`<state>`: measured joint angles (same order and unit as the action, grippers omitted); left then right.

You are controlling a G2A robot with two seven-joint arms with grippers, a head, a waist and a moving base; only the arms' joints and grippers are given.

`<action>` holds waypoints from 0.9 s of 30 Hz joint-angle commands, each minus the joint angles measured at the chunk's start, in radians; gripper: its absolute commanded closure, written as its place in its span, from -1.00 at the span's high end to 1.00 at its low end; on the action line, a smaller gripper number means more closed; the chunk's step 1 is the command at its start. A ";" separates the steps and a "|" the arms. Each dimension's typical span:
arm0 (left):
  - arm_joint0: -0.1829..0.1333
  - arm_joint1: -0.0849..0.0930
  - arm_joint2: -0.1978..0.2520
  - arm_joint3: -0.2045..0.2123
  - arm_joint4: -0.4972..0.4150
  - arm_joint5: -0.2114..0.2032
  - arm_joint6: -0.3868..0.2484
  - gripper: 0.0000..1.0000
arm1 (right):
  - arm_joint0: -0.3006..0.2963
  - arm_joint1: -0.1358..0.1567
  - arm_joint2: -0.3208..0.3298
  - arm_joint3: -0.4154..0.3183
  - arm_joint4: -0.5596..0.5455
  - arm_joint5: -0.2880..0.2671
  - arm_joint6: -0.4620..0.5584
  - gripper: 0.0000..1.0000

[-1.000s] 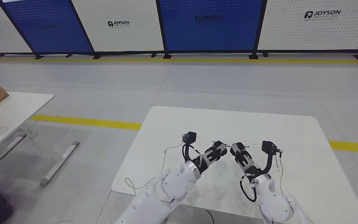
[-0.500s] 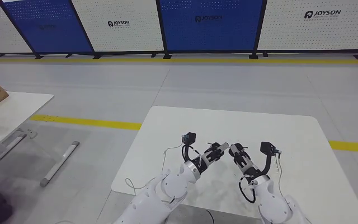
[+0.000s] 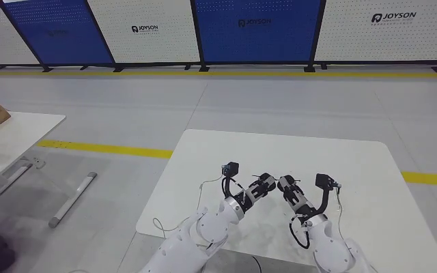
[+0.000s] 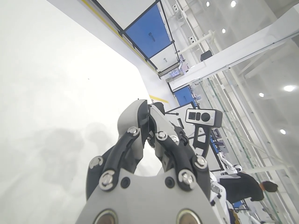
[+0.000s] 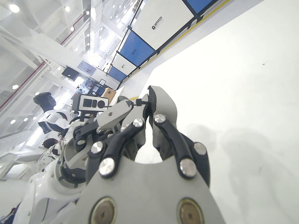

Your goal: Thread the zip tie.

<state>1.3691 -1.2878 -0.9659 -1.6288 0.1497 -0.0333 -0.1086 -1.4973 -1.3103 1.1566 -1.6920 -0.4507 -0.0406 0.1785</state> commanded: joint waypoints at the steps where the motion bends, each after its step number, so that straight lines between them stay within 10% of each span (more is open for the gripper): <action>1: 0.000 0.000 0.001 -0.001 0.003 -0.001 -0.001 -1.00 | -0.001 0.000 0.000 -0.001 -0.001 -0.001 0.000 -1.00; 13: 0.006 0.000 0.005 -0.008 0.034 0.004 0.013 -1.00 | -0.001 -0.001 -0.002 0.001 -0.009 -0.005 -0.001 -1.00; 15: 0.005 -0.001 0.005 -0.008 0.029 0.006 0.018 -0.24 | -0.001 -0.001 -0.001 0.001 -0.010 -0.003 -0.002 -1.00; 19: 0.007 -0.001 -0.004 -0.006 0.021 0.009 0.029 0.48 | -0.002 -0.001 0.000 0.003 -0.010 -0.002 -0.003 -1.00; 27: 0.016 0.001 -0.019 -0.014 0.012 0.007 0.030 -0.28 | -0.004 -0.001 0.001 0.005 -0.011 0.000 -0.004 -1.00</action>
<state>1.3839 -1.2866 -0.9842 -1.6419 0.1617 -0.0269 -0.0790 -1.5009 -1.3112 1.1577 -1.6868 -0.4617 -0.0400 0.1744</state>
